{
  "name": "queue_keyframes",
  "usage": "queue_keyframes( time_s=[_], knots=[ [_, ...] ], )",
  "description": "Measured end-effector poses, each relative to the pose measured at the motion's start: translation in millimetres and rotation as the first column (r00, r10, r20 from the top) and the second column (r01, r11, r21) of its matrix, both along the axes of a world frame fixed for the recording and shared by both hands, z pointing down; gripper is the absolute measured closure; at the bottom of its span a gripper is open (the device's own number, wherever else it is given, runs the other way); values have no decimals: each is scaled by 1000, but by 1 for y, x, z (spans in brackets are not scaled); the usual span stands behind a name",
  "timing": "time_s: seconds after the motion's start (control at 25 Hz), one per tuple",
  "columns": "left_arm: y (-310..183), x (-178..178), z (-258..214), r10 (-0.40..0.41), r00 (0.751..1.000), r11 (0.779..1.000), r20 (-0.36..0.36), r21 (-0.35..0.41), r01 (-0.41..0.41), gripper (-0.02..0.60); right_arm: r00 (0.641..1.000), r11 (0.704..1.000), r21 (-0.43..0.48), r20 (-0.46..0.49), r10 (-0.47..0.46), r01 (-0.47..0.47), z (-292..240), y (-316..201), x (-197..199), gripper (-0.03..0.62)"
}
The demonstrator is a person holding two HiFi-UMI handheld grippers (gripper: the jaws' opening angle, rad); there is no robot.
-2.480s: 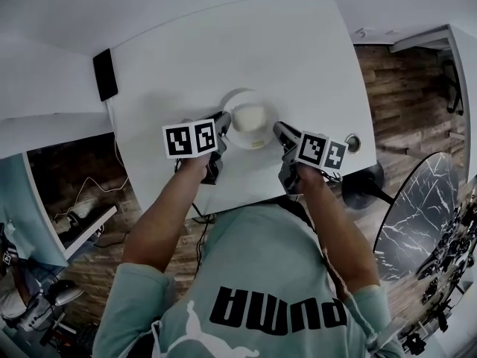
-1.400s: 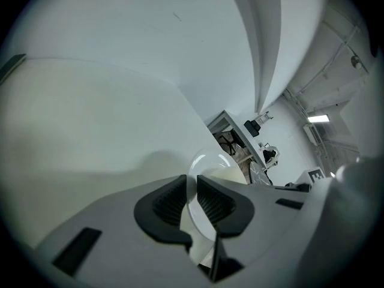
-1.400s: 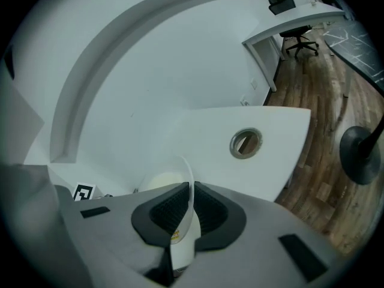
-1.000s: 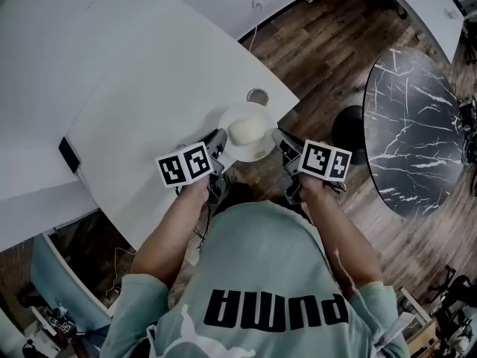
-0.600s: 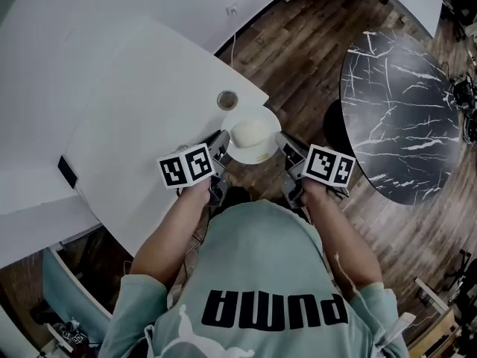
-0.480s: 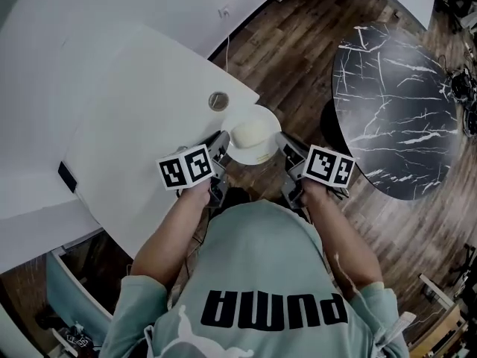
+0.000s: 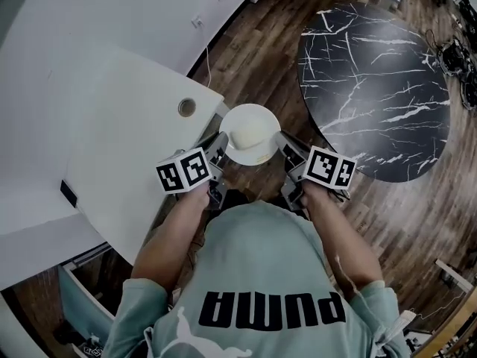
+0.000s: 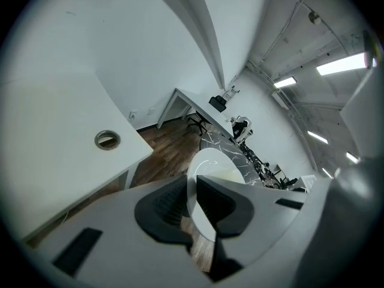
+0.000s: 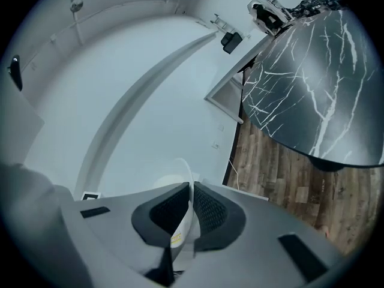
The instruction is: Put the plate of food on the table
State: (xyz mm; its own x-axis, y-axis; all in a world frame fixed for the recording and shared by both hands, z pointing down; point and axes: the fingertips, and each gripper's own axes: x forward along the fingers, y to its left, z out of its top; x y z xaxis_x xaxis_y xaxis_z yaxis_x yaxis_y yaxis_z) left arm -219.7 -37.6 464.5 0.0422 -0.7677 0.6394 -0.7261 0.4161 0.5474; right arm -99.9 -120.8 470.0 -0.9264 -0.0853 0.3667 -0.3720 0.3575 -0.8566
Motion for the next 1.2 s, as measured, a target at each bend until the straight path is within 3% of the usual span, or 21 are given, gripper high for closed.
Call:
queue_keyframes(
  time_s=[0.4,0.84,1.2],
  knots=[
    [-46,78,1,89,996,996,11,-11,-89,528,994,994,-15,28,109,-109,6,-37,84,563],
    [-86,139,-1,194,981,981,19,-11,-194,529,973,974,-25,47,228,-227,6,-63,152,563],
    [-119,179,0,309,951,951,-22,27,-308,529,929,930,0,20,368,-368,0,-80,200,563]
  ],
)
